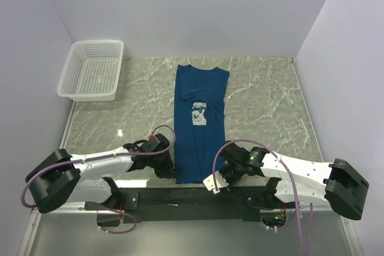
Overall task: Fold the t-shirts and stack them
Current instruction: Fold the tshirt
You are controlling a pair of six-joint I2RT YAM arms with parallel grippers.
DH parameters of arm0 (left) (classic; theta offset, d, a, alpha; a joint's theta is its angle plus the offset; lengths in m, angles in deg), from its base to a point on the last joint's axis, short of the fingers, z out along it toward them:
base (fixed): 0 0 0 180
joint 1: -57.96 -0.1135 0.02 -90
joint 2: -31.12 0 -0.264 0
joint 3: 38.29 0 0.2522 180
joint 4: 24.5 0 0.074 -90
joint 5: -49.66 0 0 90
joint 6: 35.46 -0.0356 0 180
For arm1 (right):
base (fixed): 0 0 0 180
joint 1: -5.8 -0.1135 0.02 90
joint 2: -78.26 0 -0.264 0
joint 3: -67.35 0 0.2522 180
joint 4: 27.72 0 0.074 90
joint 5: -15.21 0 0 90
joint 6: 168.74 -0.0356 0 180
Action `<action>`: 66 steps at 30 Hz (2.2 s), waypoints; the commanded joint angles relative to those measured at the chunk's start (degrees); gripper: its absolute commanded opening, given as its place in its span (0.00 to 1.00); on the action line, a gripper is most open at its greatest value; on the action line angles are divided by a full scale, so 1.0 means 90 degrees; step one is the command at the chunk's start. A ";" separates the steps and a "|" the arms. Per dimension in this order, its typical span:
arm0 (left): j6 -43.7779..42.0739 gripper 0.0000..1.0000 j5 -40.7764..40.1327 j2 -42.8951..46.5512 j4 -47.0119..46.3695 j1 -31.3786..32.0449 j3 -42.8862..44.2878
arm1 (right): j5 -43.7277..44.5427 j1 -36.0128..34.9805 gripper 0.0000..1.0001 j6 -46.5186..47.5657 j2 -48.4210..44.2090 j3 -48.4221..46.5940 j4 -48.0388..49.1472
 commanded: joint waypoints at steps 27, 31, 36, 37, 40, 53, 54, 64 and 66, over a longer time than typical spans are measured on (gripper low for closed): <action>-0.2454 0.01 0.1630 -0.3358 0.0115 -0.3610 0.4668 | 0.0027 0.3520 0.00 -0.2368 0.2196 -0.3151 0.1978; -0.2542 0.01 0.1650 -0.4160 0.0339 -0.3884 0.5529 | 0.0485 0.3569 0.00 -0.2719 0.2987 -0.3709 0.2242; -0.2630 0.01 0.1737 -0.4707 0.0476 -0.4099 0.6077 | 0.0848 0.3618 0.00 -0.2837 0.3701 -0.4265 0.2262; -0.2649 0.01 0.1786 -0.4853 0.0467 -0.4109 0.6137 | 0.0848 0.3628 0.00 -0.2886 0.3808 -0.4344 0.2213; -0.2776 0.01 0.1962 -0.5117 0.0506 -0.4109 0.6400 | 0.0936 0.3647 0.00 -0.2954 0.4003 -0.4598 0.2106; -0.2806 0.01 0.2236 -0.5792 0.0642 -0.4109 0.7280 | 0.1092 0.3862 0.00 -0.3082 0.4228 -0.4872 0.1930; -0.2796 0.01 0.2226 -0.5821 0.0652 -0.4109 0.7348 | 0.1121 0.3862 0.00 -0.3101 0.4267 -0.4940 0.1920; -0.2728 0.01 0.2206 -0.6192 0.0828 -0.4099 0.7865 | 0.1424 0.3872 0.00 -0.3384 0.4746 -0.5390 0.1890; -0.2699 0.04 0.2372 -0.6192 0.0586 -0.4119 0.7885 | 0.1773 0.3872 0.11 -0.3772 0.4824 -0.5507 0.2094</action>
